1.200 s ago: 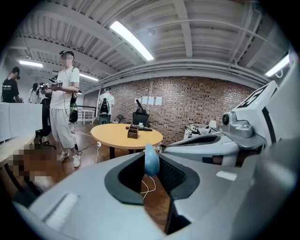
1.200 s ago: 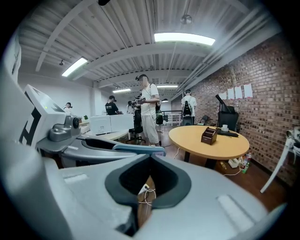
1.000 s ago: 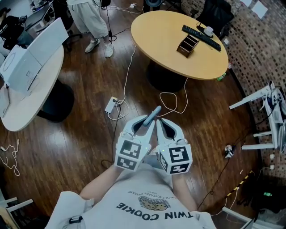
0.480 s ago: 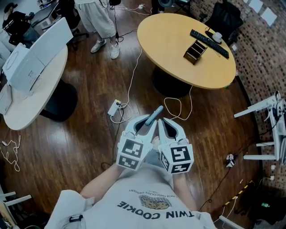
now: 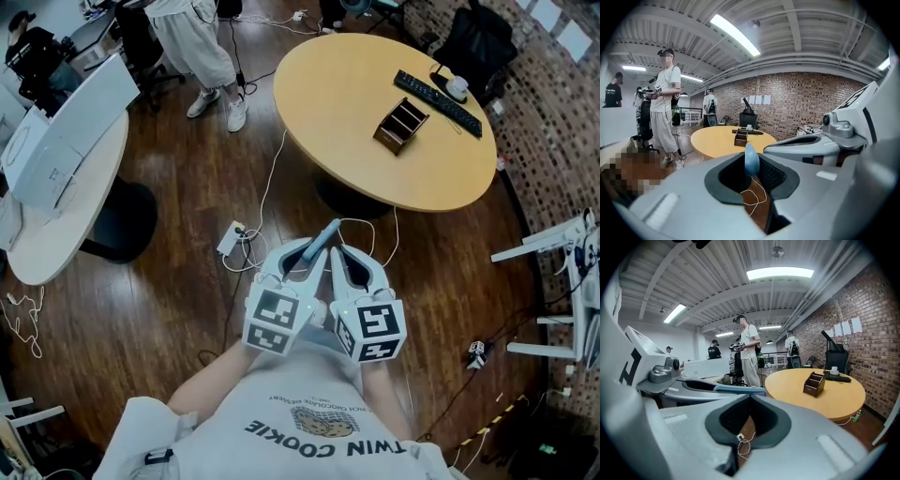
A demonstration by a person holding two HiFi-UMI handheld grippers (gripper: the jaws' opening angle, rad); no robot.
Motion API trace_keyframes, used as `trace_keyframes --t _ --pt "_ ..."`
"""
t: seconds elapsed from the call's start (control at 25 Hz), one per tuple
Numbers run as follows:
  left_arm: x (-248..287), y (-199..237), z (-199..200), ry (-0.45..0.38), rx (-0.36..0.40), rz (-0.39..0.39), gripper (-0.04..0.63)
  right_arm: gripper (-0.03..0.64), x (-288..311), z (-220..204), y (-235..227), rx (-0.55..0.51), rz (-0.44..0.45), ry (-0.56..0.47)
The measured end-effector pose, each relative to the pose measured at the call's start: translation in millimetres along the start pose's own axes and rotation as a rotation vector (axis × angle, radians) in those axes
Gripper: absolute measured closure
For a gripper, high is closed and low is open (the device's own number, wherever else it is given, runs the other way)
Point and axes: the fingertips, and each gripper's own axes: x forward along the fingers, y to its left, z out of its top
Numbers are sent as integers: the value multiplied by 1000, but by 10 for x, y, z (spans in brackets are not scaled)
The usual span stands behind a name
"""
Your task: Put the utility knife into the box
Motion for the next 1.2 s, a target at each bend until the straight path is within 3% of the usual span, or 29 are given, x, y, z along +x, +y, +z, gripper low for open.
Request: trace_keyframes --t 0.44,1.2 --pt "1016 -215 422 0 22 22 523 617 195 256 -1062 17 11 -24" --pt "1862 -404 614 17 63 -32 523 615 348 288 -1952 61 -55 -49"
